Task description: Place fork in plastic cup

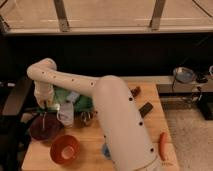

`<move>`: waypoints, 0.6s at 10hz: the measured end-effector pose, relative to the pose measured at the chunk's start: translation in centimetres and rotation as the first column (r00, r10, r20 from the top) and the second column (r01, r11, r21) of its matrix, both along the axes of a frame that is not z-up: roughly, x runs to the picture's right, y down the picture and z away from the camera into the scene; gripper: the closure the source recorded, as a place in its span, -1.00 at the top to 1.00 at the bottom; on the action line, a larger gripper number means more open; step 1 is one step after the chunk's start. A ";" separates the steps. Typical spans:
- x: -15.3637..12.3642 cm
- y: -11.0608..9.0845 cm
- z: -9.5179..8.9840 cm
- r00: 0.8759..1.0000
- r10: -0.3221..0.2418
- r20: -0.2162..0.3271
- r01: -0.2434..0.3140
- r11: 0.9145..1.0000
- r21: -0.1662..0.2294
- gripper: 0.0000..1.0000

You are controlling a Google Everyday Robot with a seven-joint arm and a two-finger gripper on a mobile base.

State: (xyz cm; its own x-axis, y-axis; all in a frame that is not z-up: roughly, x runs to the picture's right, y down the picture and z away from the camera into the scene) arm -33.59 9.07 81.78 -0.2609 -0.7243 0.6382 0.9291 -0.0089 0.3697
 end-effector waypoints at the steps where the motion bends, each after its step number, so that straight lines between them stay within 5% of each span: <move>1: 0.6 -0.6 -0.2 1.000 0.019 -0.015 -0.019 1.000 0.010 -1.00; 6: 7.9 -6.1 -4.9 0.976 0.171 -0.134 -0.161 0.984 0.079 -1.00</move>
